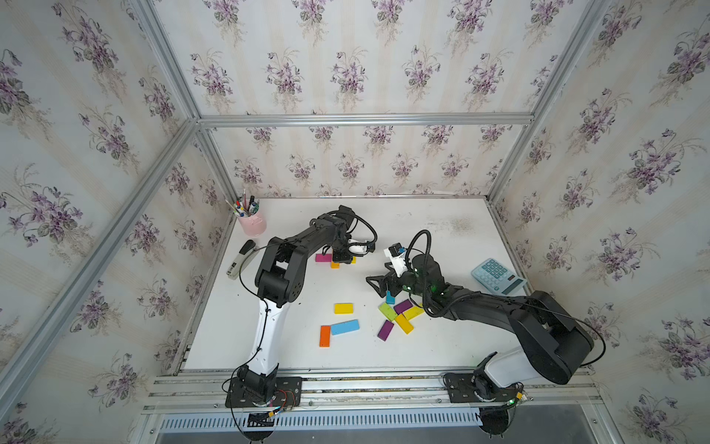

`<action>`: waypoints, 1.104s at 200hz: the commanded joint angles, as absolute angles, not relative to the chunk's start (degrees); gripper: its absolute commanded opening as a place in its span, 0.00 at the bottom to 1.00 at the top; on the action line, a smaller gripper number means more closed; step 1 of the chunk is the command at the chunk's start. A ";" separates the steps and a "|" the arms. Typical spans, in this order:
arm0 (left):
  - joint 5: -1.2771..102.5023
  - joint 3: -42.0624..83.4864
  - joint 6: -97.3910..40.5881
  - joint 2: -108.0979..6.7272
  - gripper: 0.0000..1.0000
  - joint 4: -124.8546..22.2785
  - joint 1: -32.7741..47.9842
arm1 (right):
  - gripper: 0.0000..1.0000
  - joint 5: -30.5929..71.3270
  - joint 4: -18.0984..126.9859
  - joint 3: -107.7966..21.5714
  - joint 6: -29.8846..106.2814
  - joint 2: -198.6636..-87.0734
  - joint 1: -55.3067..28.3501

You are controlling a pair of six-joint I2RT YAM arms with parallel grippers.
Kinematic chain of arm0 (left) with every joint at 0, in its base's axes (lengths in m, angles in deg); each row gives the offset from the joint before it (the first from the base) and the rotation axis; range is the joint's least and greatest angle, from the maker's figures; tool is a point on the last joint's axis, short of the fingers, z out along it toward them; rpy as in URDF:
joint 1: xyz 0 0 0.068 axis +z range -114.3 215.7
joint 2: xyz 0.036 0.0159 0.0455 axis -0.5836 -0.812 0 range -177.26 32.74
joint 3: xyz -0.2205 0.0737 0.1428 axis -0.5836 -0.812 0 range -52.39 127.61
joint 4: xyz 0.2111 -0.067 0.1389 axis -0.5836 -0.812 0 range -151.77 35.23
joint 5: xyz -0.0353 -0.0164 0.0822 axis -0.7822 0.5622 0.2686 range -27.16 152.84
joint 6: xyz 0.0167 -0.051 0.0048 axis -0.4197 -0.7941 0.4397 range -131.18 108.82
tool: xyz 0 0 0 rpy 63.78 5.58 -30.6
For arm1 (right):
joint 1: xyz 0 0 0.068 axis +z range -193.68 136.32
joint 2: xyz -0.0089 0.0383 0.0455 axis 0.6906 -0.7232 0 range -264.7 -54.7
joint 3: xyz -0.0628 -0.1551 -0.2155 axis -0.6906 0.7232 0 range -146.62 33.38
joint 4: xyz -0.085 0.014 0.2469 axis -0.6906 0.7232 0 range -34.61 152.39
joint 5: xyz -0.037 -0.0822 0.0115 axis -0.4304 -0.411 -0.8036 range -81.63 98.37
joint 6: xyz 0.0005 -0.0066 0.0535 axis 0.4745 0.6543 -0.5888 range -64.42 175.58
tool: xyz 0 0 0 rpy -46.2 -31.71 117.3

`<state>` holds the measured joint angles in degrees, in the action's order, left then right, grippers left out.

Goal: Assemble the letter t with building blocks
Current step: Assemble the building block at the center of the board.

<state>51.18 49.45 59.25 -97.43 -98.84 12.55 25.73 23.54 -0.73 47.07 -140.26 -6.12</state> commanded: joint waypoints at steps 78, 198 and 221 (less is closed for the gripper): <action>53.05 48.33 59.49 -97.75 0.42 -100.91 12.58 | 1.00 26.99 22.74 -1.16 47.76 -140.21 -6.07; 48.82 48.24 58.39 -94.50 0.48 -103.77 12.15 | 1.00 27.55 22.95 -1.25 47.69 -139.82 -6.06; 48.29 47.89 57.83 -93.31 0.49 -102.58 11.97 | 1.00 27.53 23.03 -1.21 47.80 -139.85 -6.11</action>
